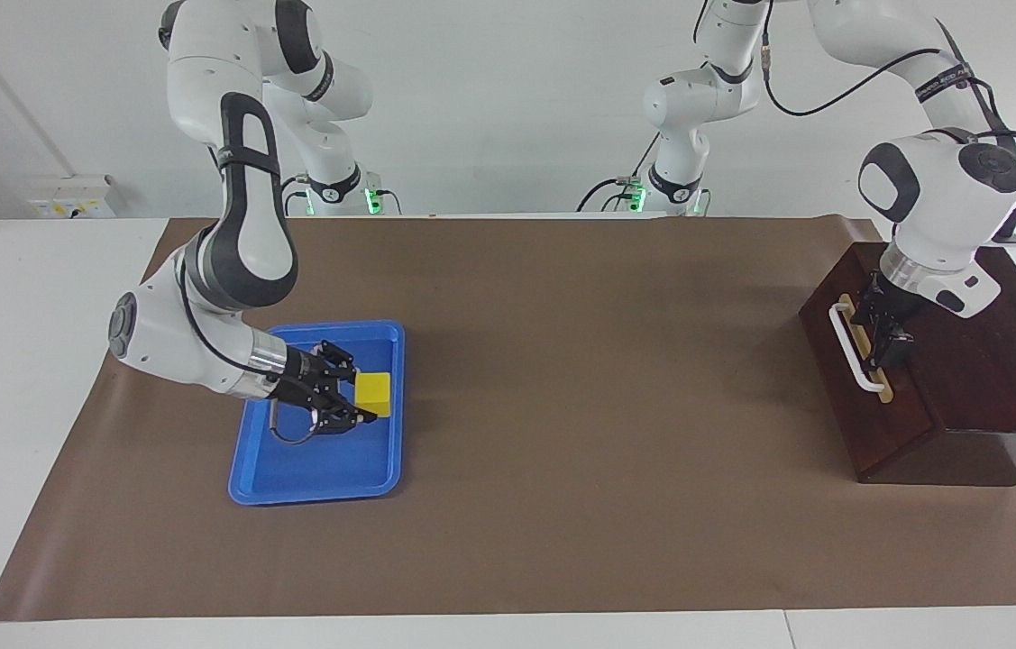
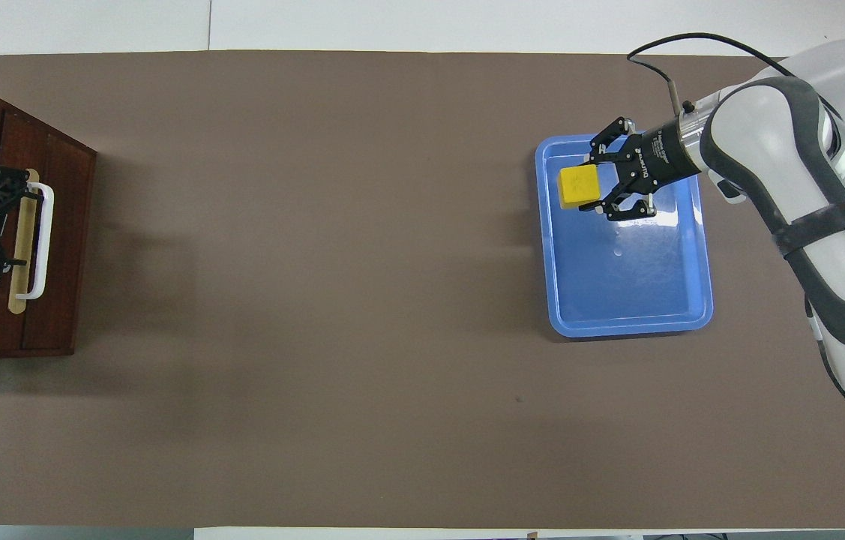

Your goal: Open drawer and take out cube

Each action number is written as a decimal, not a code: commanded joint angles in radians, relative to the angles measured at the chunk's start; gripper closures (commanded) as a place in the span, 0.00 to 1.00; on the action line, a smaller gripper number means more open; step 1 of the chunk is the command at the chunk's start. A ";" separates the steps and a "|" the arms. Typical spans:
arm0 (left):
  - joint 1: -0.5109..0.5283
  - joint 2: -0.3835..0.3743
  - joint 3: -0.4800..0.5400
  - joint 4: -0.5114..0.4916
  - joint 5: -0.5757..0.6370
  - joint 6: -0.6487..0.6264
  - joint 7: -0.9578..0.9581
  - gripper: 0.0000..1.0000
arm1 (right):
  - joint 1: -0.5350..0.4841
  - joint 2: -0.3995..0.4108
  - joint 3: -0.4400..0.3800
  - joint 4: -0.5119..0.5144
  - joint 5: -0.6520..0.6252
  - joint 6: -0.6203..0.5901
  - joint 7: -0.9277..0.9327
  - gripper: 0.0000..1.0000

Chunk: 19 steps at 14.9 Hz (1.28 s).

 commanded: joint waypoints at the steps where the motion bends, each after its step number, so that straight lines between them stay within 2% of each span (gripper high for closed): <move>1: -0.002 -0.006 -0.001 0.017 0.019 -0.031 0.018 0.00 | -0.011 -0.016 -0.027 -0.061 -0.021 0.010 -0.031 1.00; 4: -0.046 -0.048 -0.011 0.147 0.015 -0.287 0.039 0.00 | -0.007 -0.025 -0.066 -0.123 -0.021 0.061 -0.046 1.00; 6: -0.110 -0.128 -0.015 0.161 0.005 -0.404 0.105 0.00 | -0.007 -0.046 -0.067 -0.200 -0.021 0.107 -0.110 1.00; 8: -0.146 -0.166 -0.018 0.161 0.004 -0.493 0.209 0.00 | -0.007 -0.060 -0.067 -0.255 -0.018 0.147 -0.160 1.00; 10: -0.181 -0.182 -0.017 0.182 0.004 -0.533 0.386 0.00 | -0.007 -0.071 -0.067 -0.288 -0.014 0.156 -0.166 1.00; 12: -0.192 -0.159 -0.012 0.231 0.004 -0.559 0.517 0.00 | -0.007 -0.074 -0.069 -0.297 -0.015 0.159 -0.186 1.00; 14: -0.178 -0.139 0.002 0.241 -0.055 -0.570 0.664 0.00 | -0.007 -0.080 -0.072 -0.317 -0.013 0.162 -0.239 1.00; 15: -0.170 -0.134 0.008 0.244 -0.082 -0.572 0.742 0.00 | -0.007 -0.083 -0.072 -0.325 -0.013 0.171 -0.246 0.88; 16: -0.164 -0.113 0.011 0.267 -0.088 -0.585 0.819 0.00 | -0.010 -0.085 -0.073 -0.334 -0.015 0.182 -0.249 0.62; 17: -0.157 -0.099 0.003 0.314 -0.084 -0.624 0.876 0.00 | -0.011 -0.085 -0.072 -0.337 -0.015 0.182 -0.273 0.24; 18: -0.135 -0.090 -0.004 0.339 -0.085 -0.653 0.940 0.00 | -0.011 -0.085 -0.073 -0.337 -0.015 0.179 -0.308 0.00; 19: -0.127 -0.088 -0.017 0.342 -0.088 -0.670 0.987 0.00 | -0.011 -0.085 -0.073 -0.337 -0.015 0.179 -0.327 0.00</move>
